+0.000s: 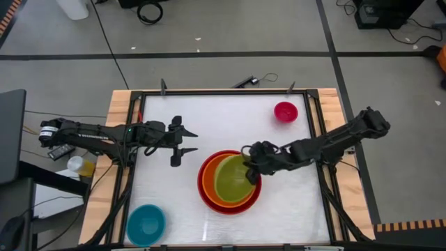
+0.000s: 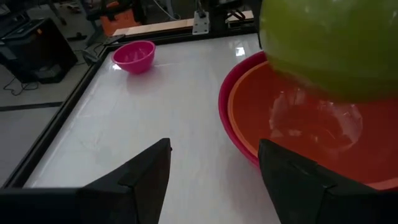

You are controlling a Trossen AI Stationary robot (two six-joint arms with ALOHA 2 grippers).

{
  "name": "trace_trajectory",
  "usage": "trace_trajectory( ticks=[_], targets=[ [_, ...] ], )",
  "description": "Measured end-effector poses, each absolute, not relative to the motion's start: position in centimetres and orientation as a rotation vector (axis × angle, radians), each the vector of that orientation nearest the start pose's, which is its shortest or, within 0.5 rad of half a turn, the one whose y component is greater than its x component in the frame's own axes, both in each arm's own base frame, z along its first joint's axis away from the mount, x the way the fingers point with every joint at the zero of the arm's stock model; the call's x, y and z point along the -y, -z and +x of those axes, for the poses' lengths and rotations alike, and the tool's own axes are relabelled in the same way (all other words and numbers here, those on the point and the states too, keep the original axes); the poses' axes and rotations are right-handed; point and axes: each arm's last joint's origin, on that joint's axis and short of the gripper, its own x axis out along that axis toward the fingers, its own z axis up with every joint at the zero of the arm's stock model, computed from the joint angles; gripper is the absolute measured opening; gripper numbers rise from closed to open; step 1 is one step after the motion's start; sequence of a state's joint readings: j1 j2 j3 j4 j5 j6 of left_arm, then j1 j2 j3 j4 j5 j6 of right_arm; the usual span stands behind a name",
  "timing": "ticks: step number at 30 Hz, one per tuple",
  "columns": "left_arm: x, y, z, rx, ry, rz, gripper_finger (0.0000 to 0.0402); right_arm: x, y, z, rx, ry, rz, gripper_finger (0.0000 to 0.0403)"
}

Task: Nest bowls inside each other
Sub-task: Stack the green bowl on top of the orange bowl

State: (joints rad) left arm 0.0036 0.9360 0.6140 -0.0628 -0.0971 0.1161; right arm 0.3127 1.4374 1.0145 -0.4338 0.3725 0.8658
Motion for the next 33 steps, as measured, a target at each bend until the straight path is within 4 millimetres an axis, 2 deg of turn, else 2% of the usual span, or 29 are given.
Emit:
trace_trajectory(
  ticks=[5, 11, 19, 26, 33],
  targets=[
    [-0.4, -25.9, 20.4, -0.389, -0.079, 0.122, 0.0245, -6.8, -23.4, 29.2, -0.799, 0.404, 0.556, 0.0037],
    [-0.4, -25.9, 20.4, -0.388, -0.086, 0.084, 0.0245, -6.3, -21.8, 30.1, -0.859, 0.416, 0.535, 0.004],
    [-0.4, -25.9, 20.4, -0.388, -0.085, 0.092, 0.0245, -6.1, -20.8, 30.6, -0.972, 0.27, 0.57, 0.0064],
    [-0.4, -25.9, 20.4, -0.387, -0.088, 0.075, 0.0245, -5.9, -22.3, 31.1, -0.93, 0.333, 0.547, 0.0122],
    [-0.3, -25.9, 20.4, -0.387, -0.088, 0.071, 0.0245, -5.6, -25.5, 31.1, -0.848, 0.574, 0.4, 0.0144]
  ],
)
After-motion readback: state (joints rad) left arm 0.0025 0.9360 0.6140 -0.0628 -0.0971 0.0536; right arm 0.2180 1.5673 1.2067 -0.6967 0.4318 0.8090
